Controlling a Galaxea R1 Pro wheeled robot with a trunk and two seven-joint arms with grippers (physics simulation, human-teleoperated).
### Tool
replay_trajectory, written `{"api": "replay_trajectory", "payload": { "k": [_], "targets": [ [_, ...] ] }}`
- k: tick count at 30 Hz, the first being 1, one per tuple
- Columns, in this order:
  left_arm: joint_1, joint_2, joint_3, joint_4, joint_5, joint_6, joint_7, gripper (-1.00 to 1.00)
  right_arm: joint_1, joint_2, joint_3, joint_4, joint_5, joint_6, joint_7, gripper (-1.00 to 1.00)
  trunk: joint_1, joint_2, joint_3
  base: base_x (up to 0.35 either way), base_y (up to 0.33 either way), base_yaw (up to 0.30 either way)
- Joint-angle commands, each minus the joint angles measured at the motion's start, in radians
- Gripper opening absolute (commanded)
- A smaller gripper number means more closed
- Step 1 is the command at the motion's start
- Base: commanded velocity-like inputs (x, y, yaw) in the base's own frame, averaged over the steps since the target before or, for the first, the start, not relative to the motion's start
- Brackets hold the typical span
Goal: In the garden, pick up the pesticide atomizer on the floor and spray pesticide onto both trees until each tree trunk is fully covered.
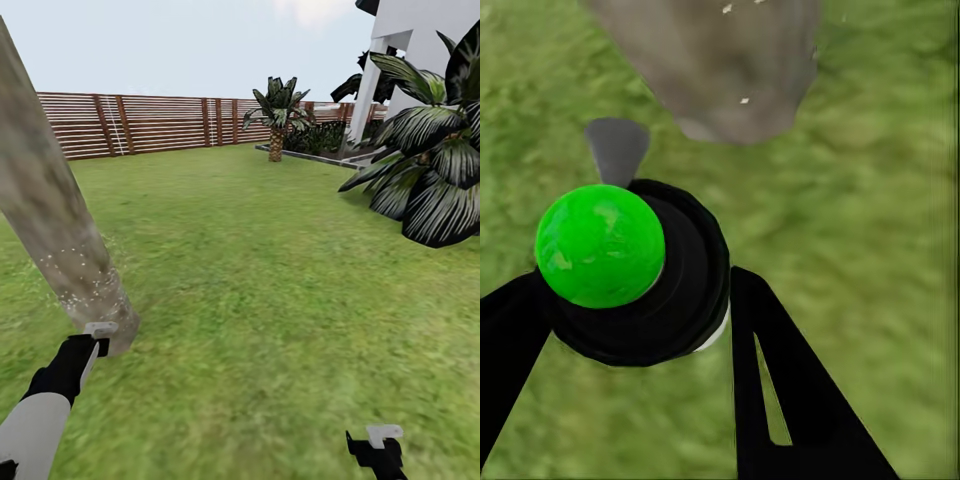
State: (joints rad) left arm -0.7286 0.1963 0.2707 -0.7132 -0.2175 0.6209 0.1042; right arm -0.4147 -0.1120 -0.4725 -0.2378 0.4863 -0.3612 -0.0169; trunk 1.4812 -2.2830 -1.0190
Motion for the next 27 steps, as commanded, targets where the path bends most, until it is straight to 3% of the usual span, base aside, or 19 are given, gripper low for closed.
{"api": "replay_trajectory", "payload": {
  "k": [1,9,12,14,19,24,27],
  "targets": [
    [0.000,0.000,0.000,0.000,-0.002,0.000,0.000,-1.00,0.000,0.000,0.001,0.000,0.000,0.000,0.000,1.00,0.000,0.000,0.000,0.259,-0.016,0.004],
    [0.006,0.003,0.004,0.001,-0.003,-0.005,0.002,-1.00,0.000,0.000,0.000,0.000,0.000,0.000,0.000,1.00,0.000,0.000,0.000,0.030,-0.193,0.210],
    [0.024,0.007,0.074,0.002,-0.006,-0.071,0.002,-1.00,0.000,0.000,0.000,0.000,0.000,0.000,0.000,1.00,0.000,0.000,0.000,-0.176,-0.120,0.277],
    [0.027,0.005,0.083,0.003,-0.008,-0.083,0.002,-1.00,0.000,0.000,0.000,0.000,0.000,-0.001,0.000,1.00,0.000,0.000,0.000,-0.050,-0.033,0.205],
    [0.029,-0.004,0.087,0.003,-0.004,-0.093,0.002,-1.00,0.000,0.000,0.000,0.000,0.000,-0.001,0.000,1.00,0.000,0.000,0.000,-0.037,-0.004,0.025],
    [0.049,-0.007,0.087,-0.002,-0.005,-0.097,-0.012,-1.00,0.000,0.000,0.000,0.000,0.000,0.000,0.000,1.00,0.000,0.000,0.000,-0.316,0.000,0.000],
    [0.103,-0.003,0.080,-0.007,-0.006,-0.172,-0.029,-1.00,-0.001,0.001,0.001,0.001,0.001,0.001,0.001,1.00,0.000,0.000,0.000,-0.342,0.000,0.000]
  ]
}}
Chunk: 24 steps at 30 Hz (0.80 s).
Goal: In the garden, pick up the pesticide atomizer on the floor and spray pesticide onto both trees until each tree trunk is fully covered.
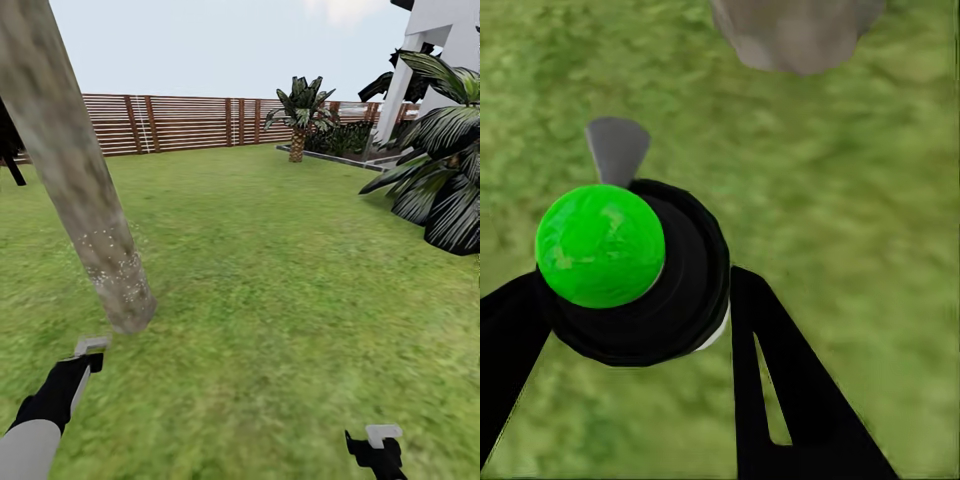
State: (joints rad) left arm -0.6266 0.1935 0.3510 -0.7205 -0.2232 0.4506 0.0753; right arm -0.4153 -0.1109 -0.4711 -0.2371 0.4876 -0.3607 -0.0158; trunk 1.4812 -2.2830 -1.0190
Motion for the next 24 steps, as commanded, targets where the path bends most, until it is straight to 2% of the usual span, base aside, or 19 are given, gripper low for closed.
{"api": "replay_trajectory", "payload": {
  "k": [1,3,4,5,6,7,8,9,10,11,12,13,14,16,18,20,22,24],
  "targets": [
    [0.022,0.003,-0.002,0.002,-0.002,-0.040,-0.025,-1.00,0.000,0.000,0.000,0.000,0.001,0.000,0.000,1.00,0.000,0.000,0.000,-0.342,0.000,0.000],
    [0.064,0.013,-0.018,0.002,-0.022,-0.085,-0.122,-1.00,0.000,0.000,0.003,0.002,0.002,0.000,0.003,1.00,0.000,0.000,0.000,-0.343,0.000,0.000],
    [0.080,0.024,-0.035,0.003,-0.056,-0.108,-0.194,-1.00,0.000,0.002,0.015,0.002,0.007,0.000,0.005,1.00,0.000,0.000,0.000,-0.343,0.000,0.000],
    [0.089,0.033,-0.053,0.005,-0.102,-0.148,-0.263,-1.00,0.000,0.004,0.051,0.001,0.026,0.000,0.007,1.00,0.000,0.000,0.000,-0.343,0.000,0.000],
    [0.093,0.036,-0.059,0.006,-0.132,-0.175,-0.305,-1.00,0.000,0.006,0.083,0.000,0.043,0.000,0.008,1.00,0.000,0.000,0.000,-0.343,0.000,0.000],
    [0.098,0.039,-0.067,0.008,-0.200,-0.223,-0.405,-1.00,0.000,0.009,0.164,-0.004,0.087,0.001,0.011,1.00,0.000,0.000,0.000,-0.343,0.000,0.000],
    [0.099,0.041,-0.070,0.009,-0.247,-0.243,-0.479,-1.00,0.000,0.010,0.215,-0.006,0.111,0.001,0.019,1.00,0.000,0.000,0.000,-0.343,0.000,0.000],
    [0.100,0.041,-0.071,0.008,-0.283,-0.252,-0.542,-1.00,0.000,0.011,0.250,-0.011,0.123,0.001,0.046,1.00,0.000,0.000,0.000,-0.343,0.000,0.000],
    [0.099,0.040,-0.073,0.008,-0.342,-0.270,-0.641,-1.00,-0.002,0.013,0.291,-0.032,0.133,0.002,0.118,1.00,0.000,0.000,0.000,-0.340,0.000,0.000],
    [0.099,0.038,-0.074,0.007,-0.401,-0.300,-0.726,-1.00,-0.004,0.013,0.314,-0.063,0.140,0.004,0.209,1.00,0.000,0.000,0.000,-0.327,0.000,0.000],
    [0.099,0.036,-0.073,0.007,-0.440,-0.326,-0.775,-1.00,-0.005,0.014,0.323,-0.091,0.142,0.005,0.273,1.00,0.000,0.000,0.000,-0.313,0.000,0.000],
    [0.098,0.032,-0.071,0.007,-0.495,-0.364,-0.846,-1.00,-0.006,0.013,0.331,-0.142,0.145,0.007,0.375,1.00,0.000,0.000,0.000,-0.298,0.000,0.000],
    [0.097,0.028,-0.070,0.007,-0.530,-0.386,-0.909,-1.00,-0.006,0.014,0.336,-0.191,0.146,0.009,0.460,1.00,0.000,0.000,0.000,-0.291,0.000,0.000],
    [0.094,0.021,-0.070,-0.002,-0.560,-0.404,-1.019,-1.00,-0.006,0.014,0.339,-0.274,0.147,0.022,0.593,1.00,0.000,0.000,0.000,-0.184,0.000,0.000],
    [0.092,0.015,-0.085,-0.008,-0.568,-0.409,-1.102,-1.00,-0.006,0.014,0.341,-0.337,0.147,0.045,0.689,1.00,0.000,0.000,0.000,-0.050,0.000,0.000],
    [0.090,0.014,-0.136,-0.009,-0.570,-0.409,-1.128,-1.00,-0.007,0.014,0.342,-0.366,0.147,0.055,0.725,1.00,0.000,0.000,0.000,-0.018,0.000,0.000],
    [0.085,0.025,-0.124,-0.019,-0.561,-0.420,-1.139,-1.00,-0.014,0.026,0.330,-0.372,0.138,0.053,0.716,1.00,0.000,0.000,0.000,0.000,0.000,0.000],
    [0.085,0.025,-0.122,-0.022,-0.561,-0.424,-1.150,-1.00,-0.014,0.027,0.332,-0.372,0.140,0.053,0.717,1.00,0.000,0.000,0.000,0.000,0.000,0.000]
  ]
}}
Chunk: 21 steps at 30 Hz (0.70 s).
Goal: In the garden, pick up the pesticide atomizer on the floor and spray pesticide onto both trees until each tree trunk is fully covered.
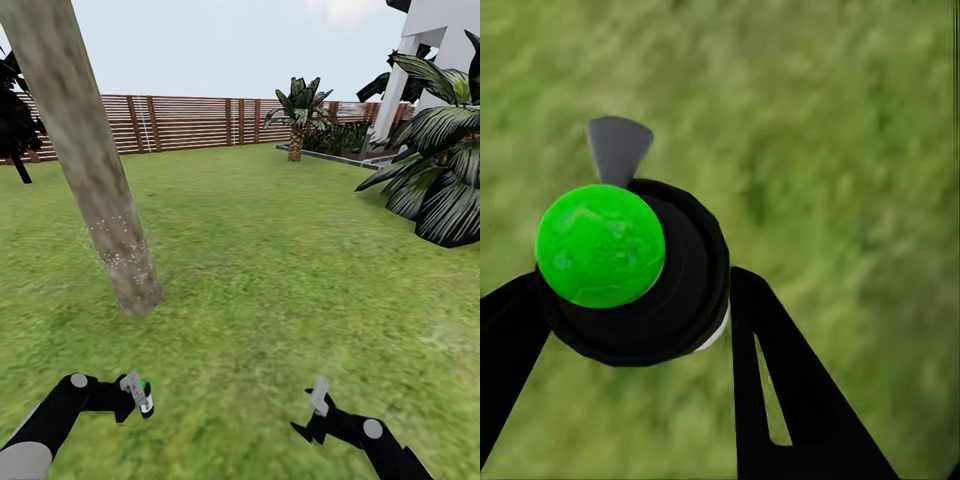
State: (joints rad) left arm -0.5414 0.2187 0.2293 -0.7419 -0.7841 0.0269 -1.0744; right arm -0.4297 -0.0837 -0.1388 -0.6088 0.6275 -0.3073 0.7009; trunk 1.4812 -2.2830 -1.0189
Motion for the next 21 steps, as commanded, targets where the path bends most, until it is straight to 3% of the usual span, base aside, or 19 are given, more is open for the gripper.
{"api": "replay_trajectory", "payload": {
  "k": [1,5,16,17,18,19,21],
  "targets": [
    [-0.002,-0.005,-0.001,0.000,0.001,-0.003,-0.006,-1.00,-0.001,0.002,0.003,0.000,0.003,0.000,0.003,1.00,0.000,0.000,0.000,0.000,0.000,0.000],
    [-0.013,-0.028,-0.022,0.022,-0.005,-0.026,-0.028,-1.00,-0.006,0.024,0.023,-0.013,0.010,0.000,0.014,1.00,0.000,0.000,0.000,0.000,0.000,0.000],
    [-0.074,-0.091,-0.083,0.026,-0.011,-0.045,-0.090,-1.00,-0.008,0.050,0.085,-0.075,0.005,0.007,0.075,1.00,0.000,0.000,0.000,0.000,0.000,0.000],
    [-0.080,-0.097,-0.088,0.026,-0.012,-0.046,-0.096,-1.00,-0.008,0.056,0.090,-0.080,0.005,0.007,0.081,-1.00,0.000,0.000,0.000,0.000,0.000,0.000],
    [-0.086,-0.103,-0.094,0.026,-0.013,-0.045,-0.102,-1.00,-0.008,0.061,0.096,-0.086,0.005,0.007,0.087,-1.00,0.000,0.000,0.000,0.000,0.000,0.000],
    [-0.098,-0.170,-0.281,0.026,-0.013,-0.045,-0.179,-1.00,-0.009,0.080,0.172,-0.195,0.005,0.007,0.245,-1.00,0.000,0.000,0.000,0.000,0.000,0.000],
    [-0.098,-0.174,-0.283,0.026,-0.013,-0.045,-0.180,-1.00,-0.008,0.105,0.174,-0.216,0.006,0.008,0.247,-1.00,0.000,0.000,0.000,0.000,0.000,0.000]
  ]
}}
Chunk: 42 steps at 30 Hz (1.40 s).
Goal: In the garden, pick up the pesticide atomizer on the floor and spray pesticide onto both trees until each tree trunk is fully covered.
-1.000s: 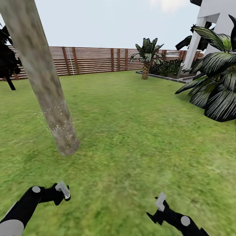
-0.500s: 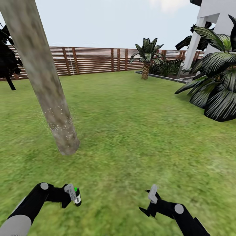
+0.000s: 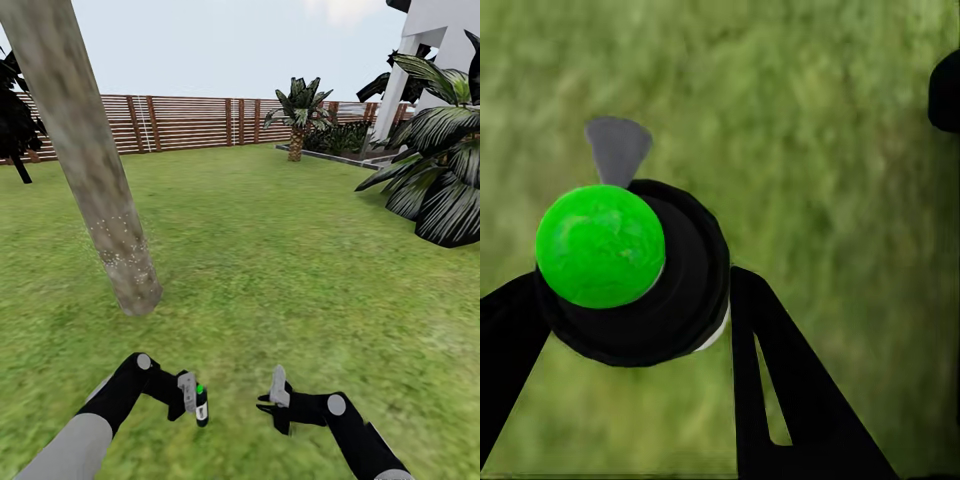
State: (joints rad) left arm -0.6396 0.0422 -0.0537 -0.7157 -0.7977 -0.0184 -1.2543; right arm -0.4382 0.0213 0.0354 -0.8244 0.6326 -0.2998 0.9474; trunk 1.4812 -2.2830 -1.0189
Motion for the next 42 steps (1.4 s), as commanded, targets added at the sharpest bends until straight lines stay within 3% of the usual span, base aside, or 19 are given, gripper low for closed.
{"api": "replay_trajectory", "payload": {
  "k": [1,3,5,11,16,23,39,42],
  "targets": [
    [0.000,0.001,-0.009,0.000,0.000,0.000,0.000,-1.00,0.000,0.010,0.005,-0.008,0.001,0.000,0.001,-1.00,0.000,0.000,0.000,0.000,0.000,0.000],
    [0.000,0.001,-0.059,0.002,0.002,0.002,0.000,-1.00,0.000,0.029,0.056,-0.018,0.002,0.002,0.018,-1.00,0.000,0.000,0.000,0.000,0.000,0.000],
    [0.001,0.001,-0.081,0.002,0.003,0.003,0.000,-1.00,0.000,0.039,0.085,-0.033,0.001,0.003,0.030,-1.00,0.000,0.000,0.000,0.000,0.000,0.000],
    [0.005,-0.003,-0.097,0.002,0.003,0.002,0.001,-1.00,0.000,0.054,0.097,-0.082,0.000,0.049,0.039,-1.00,0.000,0.000,0.000,0.000,0.000,0.000],
    [0.011,-0.016,-0.147,0.002,0.003,0.003,0.006,-1.00,0.000,0.061,0.098,-0.108,-0.001,0.053,0.040,-1.00,0.000,0.000,0.000,0.000,0.000,0.000],
    [0.010,-0.040,-0.152,0.002,0.000,0.003,0.012,-1.00,0.000,0.092,0.098,-0.117,-0.001,0.053,0.040,-1.00,0.000,0.000,0.000,0.000,0.000,0.000],
    [0.005,-0.042,-0.145,0.000,0.020,-0.009,-0.003,-1.00,0.001,0.094,0.098,-0.115,0.001,0.053,0.039,-1.00,0.000,0.000,0.000,0.000,0.000,0.000],
    [0.005,-0.042,-0.146,0.000,0.051,-0.011,-0.003,-1.00,0.001,0.094,0.098,-0.114,0.001,0.053,0.039,-1.00,0.000,0.000,0.000,0.000,0.000,0.000]
  ]
}}
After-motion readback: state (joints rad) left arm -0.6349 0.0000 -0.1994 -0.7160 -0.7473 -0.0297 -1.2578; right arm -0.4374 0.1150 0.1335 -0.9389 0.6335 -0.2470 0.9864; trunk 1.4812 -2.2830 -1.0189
